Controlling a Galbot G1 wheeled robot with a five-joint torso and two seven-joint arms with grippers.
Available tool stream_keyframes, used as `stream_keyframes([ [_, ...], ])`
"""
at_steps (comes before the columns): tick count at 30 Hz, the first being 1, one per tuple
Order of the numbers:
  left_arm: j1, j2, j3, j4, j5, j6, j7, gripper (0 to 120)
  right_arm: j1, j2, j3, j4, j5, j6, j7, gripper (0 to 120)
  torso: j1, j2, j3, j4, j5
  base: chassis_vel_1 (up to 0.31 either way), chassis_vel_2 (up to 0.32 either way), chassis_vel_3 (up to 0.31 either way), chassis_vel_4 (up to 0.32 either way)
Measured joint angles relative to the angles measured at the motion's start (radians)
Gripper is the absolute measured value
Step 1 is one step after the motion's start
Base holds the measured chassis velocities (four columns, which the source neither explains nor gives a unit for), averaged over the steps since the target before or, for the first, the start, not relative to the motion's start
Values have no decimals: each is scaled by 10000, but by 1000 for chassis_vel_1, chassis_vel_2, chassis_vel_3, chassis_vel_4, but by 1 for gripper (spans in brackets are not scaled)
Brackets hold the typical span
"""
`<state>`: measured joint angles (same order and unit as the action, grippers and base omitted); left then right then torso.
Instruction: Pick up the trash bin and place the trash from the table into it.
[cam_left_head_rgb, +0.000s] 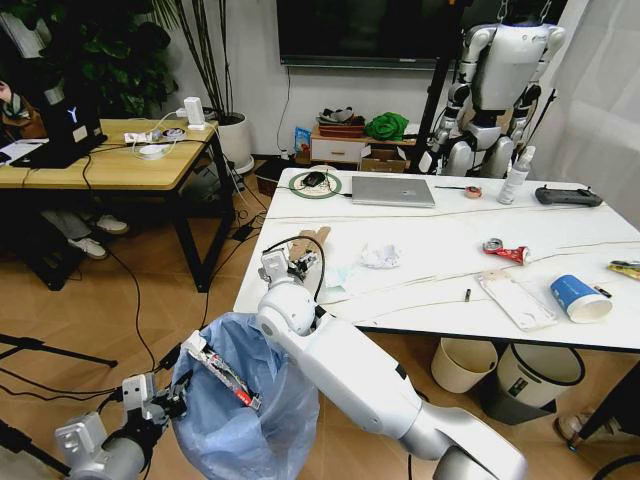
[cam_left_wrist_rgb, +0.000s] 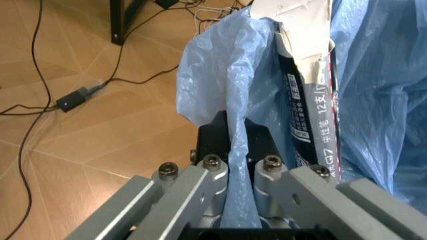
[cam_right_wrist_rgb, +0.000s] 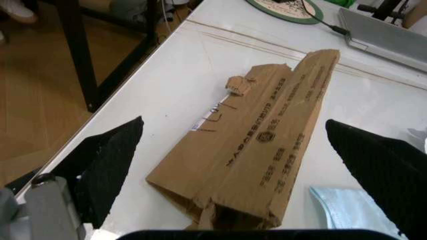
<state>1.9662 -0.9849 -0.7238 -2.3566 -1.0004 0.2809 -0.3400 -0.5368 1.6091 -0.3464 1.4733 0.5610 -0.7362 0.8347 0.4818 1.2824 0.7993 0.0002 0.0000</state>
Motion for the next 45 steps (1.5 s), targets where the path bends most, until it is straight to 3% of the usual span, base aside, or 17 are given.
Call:
stream_keyframes([
  [6,-6,11,23,24,-3,0,4,0,11,-77,264,3,346,3,116,100,0,0,0,0,1,0,0,0,0],
  [15,-6,40,-1,26,-9,0,11,0,-87,-206,1009,18,2483,8,380,100,0,0,0,0,1,0,0,0,0],
  [27,-57,11,82,89,-4,1,17,0,-224,-409,1346,-43,2704,9,243,100,0,0,0,0,0,0,0,0,0],
  [37,-56,17,83,89,9,6,23,0,-119,-46,1417,-235,2927,179,-66,100,0,0,0,1,0,0,0,0,0],
  [41,-62,17,83,88,12,6,29,0,-109,-19,1375,-337,2863,435,-283,90,0,0,0,1,0,0,0,0,0],
  [45,-75,26,86,88,12,6,33,0,-124,-18,1331,-437,2657,616,-443,72,0,0,0,0,0,0,0,0,0],
])
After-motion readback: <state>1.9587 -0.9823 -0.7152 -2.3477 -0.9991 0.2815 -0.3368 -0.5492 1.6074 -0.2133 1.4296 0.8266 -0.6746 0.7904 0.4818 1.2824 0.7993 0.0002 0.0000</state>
